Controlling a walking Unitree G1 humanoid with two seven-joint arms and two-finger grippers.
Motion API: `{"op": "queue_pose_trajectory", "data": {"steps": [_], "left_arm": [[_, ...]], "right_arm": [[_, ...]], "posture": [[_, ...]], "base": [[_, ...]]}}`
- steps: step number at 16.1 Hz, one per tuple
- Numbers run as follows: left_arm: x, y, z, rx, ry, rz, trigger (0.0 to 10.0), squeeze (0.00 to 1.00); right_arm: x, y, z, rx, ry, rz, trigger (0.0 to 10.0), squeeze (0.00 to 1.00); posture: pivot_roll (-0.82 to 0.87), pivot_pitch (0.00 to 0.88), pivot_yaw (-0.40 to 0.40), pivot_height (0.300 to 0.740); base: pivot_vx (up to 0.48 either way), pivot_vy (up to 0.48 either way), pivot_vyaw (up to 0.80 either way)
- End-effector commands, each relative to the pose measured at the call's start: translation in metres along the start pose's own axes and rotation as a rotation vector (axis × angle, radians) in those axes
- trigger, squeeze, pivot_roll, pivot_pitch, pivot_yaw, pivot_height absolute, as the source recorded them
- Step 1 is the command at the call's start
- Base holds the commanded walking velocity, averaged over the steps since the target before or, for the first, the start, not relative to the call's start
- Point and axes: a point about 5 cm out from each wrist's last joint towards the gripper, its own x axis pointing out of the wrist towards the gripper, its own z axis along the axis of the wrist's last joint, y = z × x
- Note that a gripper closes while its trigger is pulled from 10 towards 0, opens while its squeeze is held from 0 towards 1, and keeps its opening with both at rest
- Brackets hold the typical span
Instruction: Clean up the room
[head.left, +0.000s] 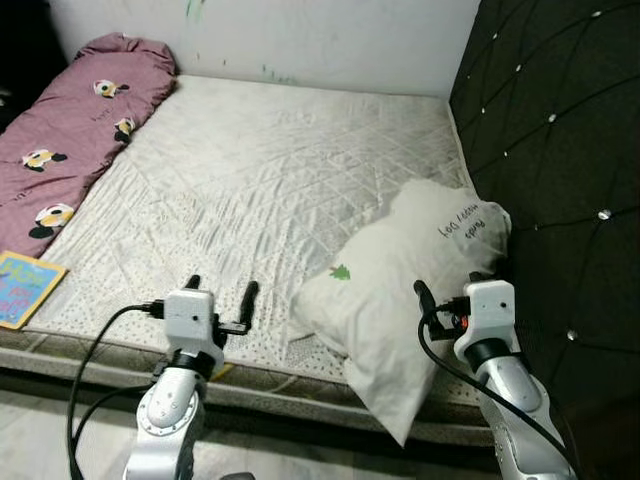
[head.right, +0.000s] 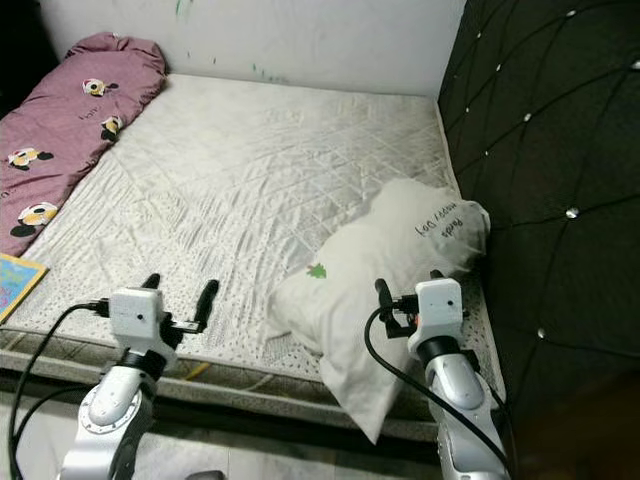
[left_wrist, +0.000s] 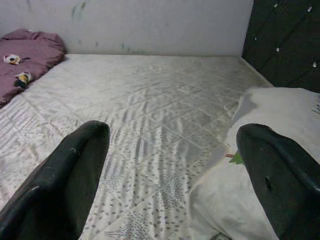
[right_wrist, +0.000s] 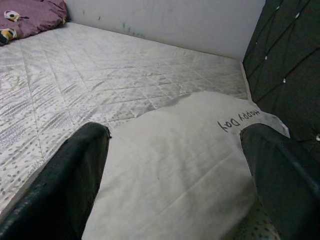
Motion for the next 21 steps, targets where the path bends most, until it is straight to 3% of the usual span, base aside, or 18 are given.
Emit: {"op": "queue_pose_trajectory", "data": {"steps": [1, 11, 18, 21], "left_arm": [[0.0005, 0.0017, 0.0004, 0.015, 0.008, 0.008, 10.0, 0.00], [0.0017, 0.0018, -0.0013, -0.009, 0.012, 0.022, 10.0, 0.00], [0.0035, 0.0024, -0.0036, -0.015, 0.020, 0.015, 10.0, 0.00], [0.0031, 0.0026, -0.0033, -0.002, 0.012, 0.015, 10.0, 0.00]], "right_arm": [[-0.0010, -0.0009, -0.0007, -0.008, 0.001, 0.000, 10.0, 0.00], [0.0007, -0.0025, -0.0007, -0.017, 0.002, 0.002, 10.0, 0.00], [0.0014, -0.0029, -0.0003, -0.018, 0.002, 0.003, 10.0, 0.00], [0.0008, -0.0017, -0.0009, -0.019, 0.004, 0.006, 10.0, 0.00]], "posture": [[-0.03, 0.007, 0.003, 0.740], [-0.03, 0.000, -0.004, 0.740], [-0.03, 0.001, -0.006, 0.740], [-0.03, 0.003, -0.003, 0.740]], "base": [[0.000, 0.000, 0.00], [0.000, -0.106, 0.00], [0.000, 0.426, 0.00], [0.000, 0.000, 0.00]]}}
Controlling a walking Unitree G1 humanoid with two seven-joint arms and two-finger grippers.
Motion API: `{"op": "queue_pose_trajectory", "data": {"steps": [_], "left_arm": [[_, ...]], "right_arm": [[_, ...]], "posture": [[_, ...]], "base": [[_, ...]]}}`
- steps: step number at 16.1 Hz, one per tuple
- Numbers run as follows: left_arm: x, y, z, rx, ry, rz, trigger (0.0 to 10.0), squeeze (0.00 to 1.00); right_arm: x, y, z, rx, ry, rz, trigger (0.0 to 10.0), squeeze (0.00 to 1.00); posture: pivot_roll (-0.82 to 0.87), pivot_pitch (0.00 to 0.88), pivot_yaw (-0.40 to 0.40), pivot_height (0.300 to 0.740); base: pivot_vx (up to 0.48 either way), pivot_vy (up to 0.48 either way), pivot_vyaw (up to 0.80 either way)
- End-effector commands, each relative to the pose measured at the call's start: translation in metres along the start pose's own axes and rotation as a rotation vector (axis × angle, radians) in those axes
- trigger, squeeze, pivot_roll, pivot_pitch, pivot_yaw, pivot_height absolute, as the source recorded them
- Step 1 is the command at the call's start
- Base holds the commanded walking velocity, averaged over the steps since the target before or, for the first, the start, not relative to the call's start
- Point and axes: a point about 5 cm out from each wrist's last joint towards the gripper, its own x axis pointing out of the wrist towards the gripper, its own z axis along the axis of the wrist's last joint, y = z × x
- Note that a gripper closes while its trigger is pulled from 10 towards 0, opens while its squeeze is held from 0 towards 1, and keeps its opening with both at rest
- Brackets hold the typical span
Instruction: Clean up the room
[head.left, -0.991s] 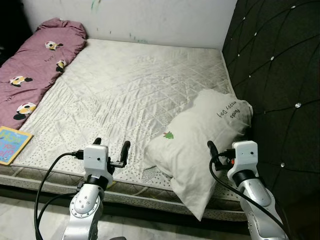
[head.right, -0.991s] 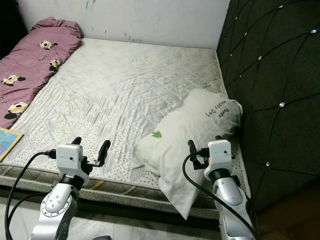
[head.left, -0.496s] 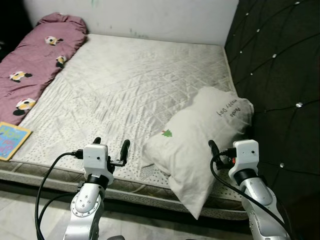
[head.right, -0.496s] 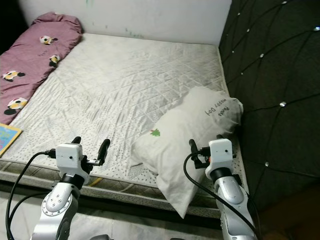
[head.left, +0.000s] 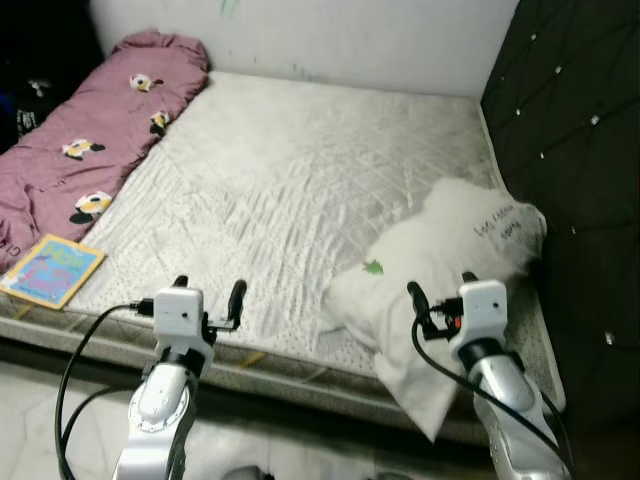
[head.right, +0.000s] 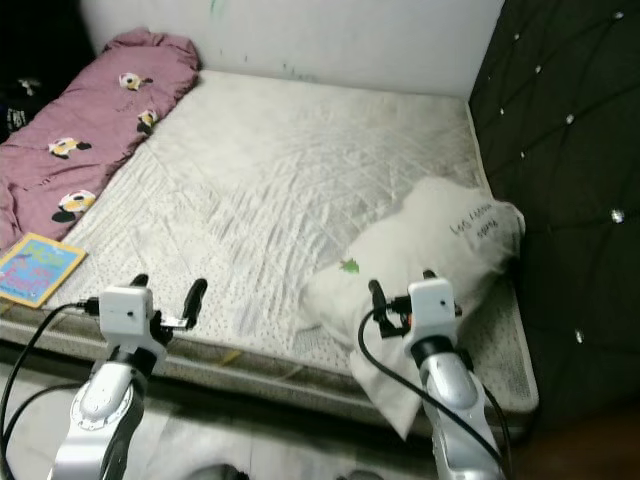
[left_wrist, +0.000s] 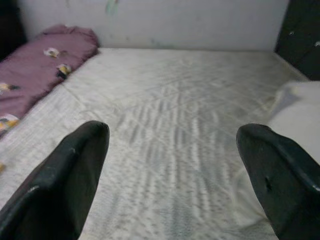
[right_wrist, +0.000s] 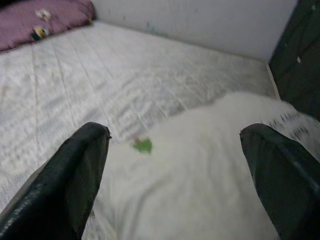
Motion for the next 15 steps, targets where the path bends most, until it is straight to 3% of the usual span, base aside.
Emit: {"op": "queue_pose_trajectory", "data": {"steps": [1, 6, 13, 15], "left_arm": [[-0.0013, -0.0015, -0.0008, 0.006, 0.004, -0.015, 10.0, 0.00], [-0.0022, -0.0044, -0.0003, 0.002, -0.003, -0.033, 10.0, 0.00], [-0.0029, -0.0054, 0.0013, -0.002, -0.009, -0.033, 10.0, 0.00], [-0.0028, -0.0056, 0.0016, 0.004, -0.008, -0.035, 10.0, 0.00]], "right_arm": [[0.0012, -0.0019, 0.0024, -0.002, -0.007, -0.005, 10.0, 0.00], [0.0009, -0.0027, 0.0015, -0.002, -0.003, -0.008, 10.0, 0.00], [0.0000, -0.0030, 0.0008, -0.001, -0.002, -0.009, 10.0, 0.00], [0.0001, -0.0032, 0.0008, -0.005, -0.003, -0.008, 10.0, 0.00]], "posture": [[-0.03, 0.003, -0.005, 0.740], [-0.03, 0.004, -0.005, 0.740], [-0.03, 0.007, -0.005, 0.740], [-0.03, 0.007, -0.005, 0.740]], "base": [[0.000, 0.000, 0.00], [0.000, 0.000, 0.00], [0.000, 0.000, -0.47], [0.000, 0.000, 0.00]]}}
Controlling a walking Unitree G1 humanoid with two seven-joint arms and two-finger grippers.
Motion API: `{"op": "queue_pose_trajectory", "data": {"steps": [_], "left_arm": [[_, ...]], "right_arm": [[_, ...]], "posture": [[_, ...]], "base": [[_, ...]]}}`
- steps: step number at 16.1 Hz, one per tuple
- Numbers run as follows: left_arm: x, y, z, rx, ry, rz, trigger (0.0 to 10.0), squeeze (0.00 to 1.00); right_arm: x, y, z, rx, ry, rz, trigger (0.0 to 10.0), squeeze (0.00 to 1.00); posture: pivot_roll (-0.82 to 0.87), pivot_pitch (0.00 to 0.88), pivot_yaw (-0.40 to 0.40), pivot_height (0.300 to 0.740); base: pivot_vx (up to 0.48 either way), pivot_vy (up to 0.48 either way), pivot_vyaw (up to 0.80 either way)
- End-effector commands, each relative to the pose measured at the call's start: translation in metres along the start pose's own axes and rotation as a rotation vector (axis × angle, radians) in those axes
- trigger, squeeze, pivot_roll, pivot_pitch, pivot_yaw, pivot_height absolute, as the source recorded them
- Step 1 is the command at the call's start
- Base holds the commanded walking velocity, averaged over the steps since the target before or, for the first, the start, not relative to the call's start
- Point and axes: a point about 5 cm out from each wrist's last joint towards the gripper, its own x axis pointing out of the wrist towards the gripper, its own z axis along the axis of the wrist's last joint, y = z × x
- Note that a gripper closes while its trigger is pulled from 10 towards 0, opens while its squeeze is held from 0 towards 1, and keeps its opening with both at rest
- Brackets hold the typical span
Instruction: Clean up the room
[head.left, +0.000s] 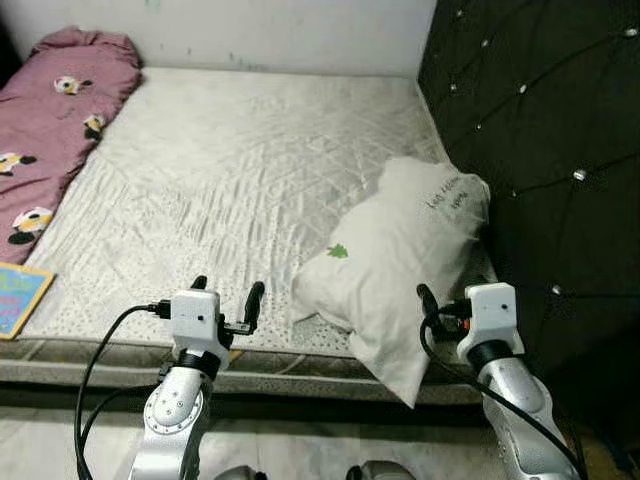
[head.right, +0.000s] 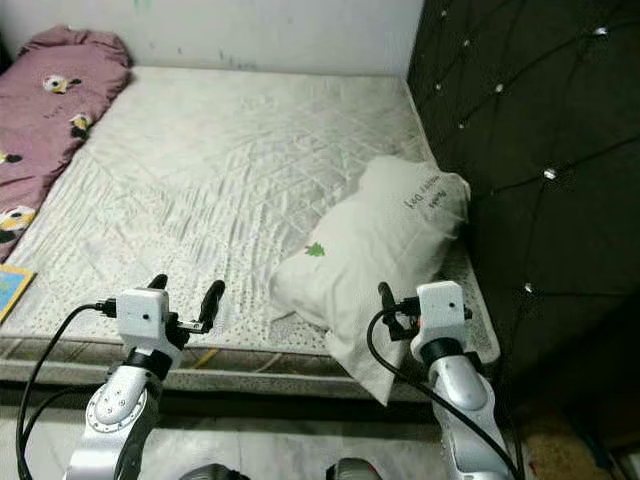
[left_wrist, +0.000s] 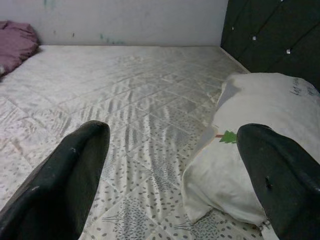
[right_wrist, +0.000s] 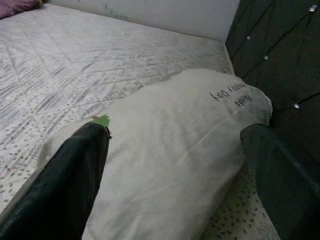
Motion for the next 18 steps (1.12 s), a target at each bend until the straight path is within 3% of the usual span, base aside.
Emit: {"op": "queue_pose_trajectory", "data": {"steps": [1, 18], "left_arm": [[0.0003, 0.0000, 0.0028, 0.007, -0.007, -0.002, 10.0, 0.00], [0.0014, -0.0012, 0.0029, -0.009, -0.004, 0.001, 10.0, 0.00]], "right_arm": [[0.0005, 0.0003, 0.0027, -0.004, -0.011, 0.005, 10.0, 0.00], [0.0002, -0.0005, 0.0025, -0.008, -0.009, 0.000, 10.0, 0.00]], "posture": [[-0.03, 0.007, -0.006, 0.740], [-0.04, 0.008, -0.002, 0.740]], "base": [[0.000, 0.000, 0.00], [0.000, -0.300, 0.00]]}}
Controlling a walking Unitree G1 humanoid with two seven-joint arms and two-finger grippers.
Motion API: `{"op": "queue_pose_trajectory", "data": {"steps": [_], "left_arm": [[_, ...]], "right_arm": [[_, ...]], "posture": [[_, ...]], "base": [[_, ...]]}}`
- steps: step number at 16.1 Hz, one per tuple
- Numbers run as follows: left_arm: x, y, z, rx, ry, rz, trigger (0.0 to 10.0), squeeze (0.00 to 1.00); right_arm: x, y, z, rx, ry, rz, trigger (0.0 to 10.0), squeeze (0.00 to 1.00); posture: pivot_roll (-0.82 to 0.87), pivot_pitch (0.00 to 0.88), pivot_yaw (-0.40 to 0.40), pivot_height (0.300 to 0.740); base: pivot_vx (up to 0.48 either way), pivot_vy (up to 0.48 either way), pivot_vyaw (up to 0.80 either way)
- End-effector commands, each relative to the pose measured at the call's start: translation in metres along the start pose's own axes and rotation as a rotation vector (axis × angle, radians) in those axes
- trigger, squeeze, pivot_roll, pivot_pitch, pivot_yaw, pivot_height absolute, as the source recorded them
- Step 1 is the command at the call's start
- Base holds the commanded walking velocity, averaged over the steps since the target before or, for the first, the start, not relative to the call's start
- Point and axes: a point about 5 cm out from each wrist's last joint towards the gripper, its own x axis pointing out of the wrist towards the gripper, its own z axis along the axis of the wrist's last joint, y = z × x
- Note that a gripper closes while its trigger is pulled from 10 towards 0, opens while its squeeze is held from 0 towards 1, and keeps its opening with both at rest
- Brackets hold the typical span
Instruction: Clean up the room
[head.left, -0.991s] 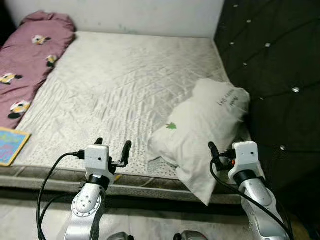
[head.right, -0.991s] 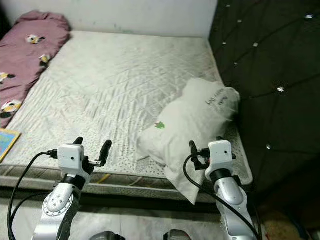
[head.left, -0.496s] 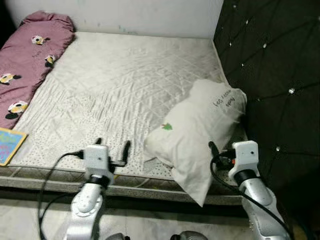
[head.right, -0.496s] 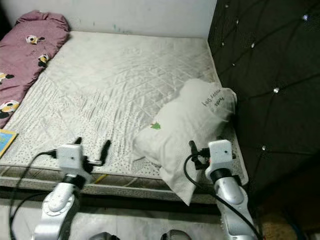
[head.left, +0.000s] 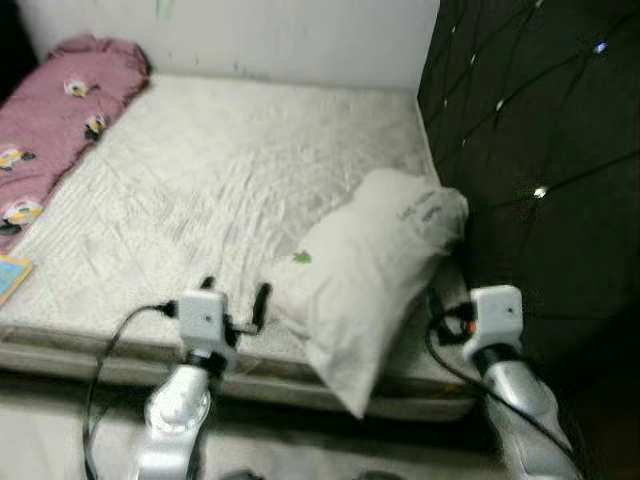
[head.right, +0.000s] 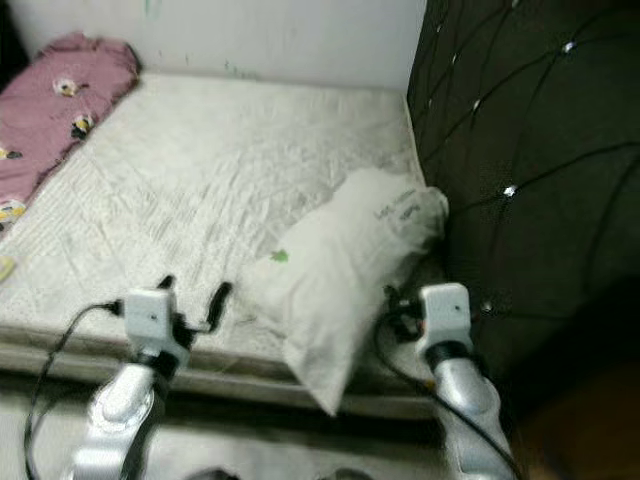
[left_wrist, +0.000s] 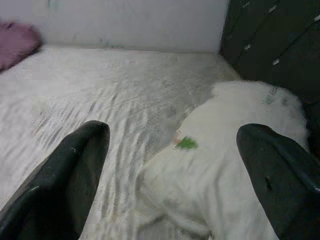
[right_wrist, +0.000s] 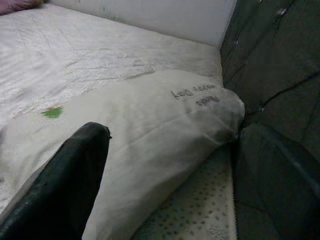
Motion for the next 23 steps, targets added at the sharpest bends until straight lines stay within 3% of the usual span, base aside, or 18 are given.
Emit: {"op": "queue_pose_trajectory", "data": {"steps": [1, 13, 23], "left_arm": [[0.0013, 0.0018, 0.0033, -0.002, -0.010, 0.007, 10.0, 0.00], [-0.0018, 0.0017, 0.0028, -0.001, -0.018, -0.040, 10.0, 0.00], [-0.0045, 0.0017, 0.0026, -0.002, -0.013, -0.055, 10.0, 0.00]], "right_arm": [[0.0007, -0.0021, 0.0037, -0.008, -0.013, -0.002, 10.0, 0.00], [-0.0017, -0.0008, 0.0023, -0.004, -0.009, -0.003, 10.0, 0.00], [-0.0015, 0.0016, 0.0004, -0.002, -0.003, 0.004, 10.0, 0.00]], "posture": [[-0.04, 0.008, -0.002, 0.740], [-0.04, 0.018, 0.000, 0.740], [-0.03, 0.009, 0.004, 0.740]], "base": [[0.000, 0.000, 0.00], [0.000, 0.000, -0.19], [0.302, 0.000, 0.00]]}}
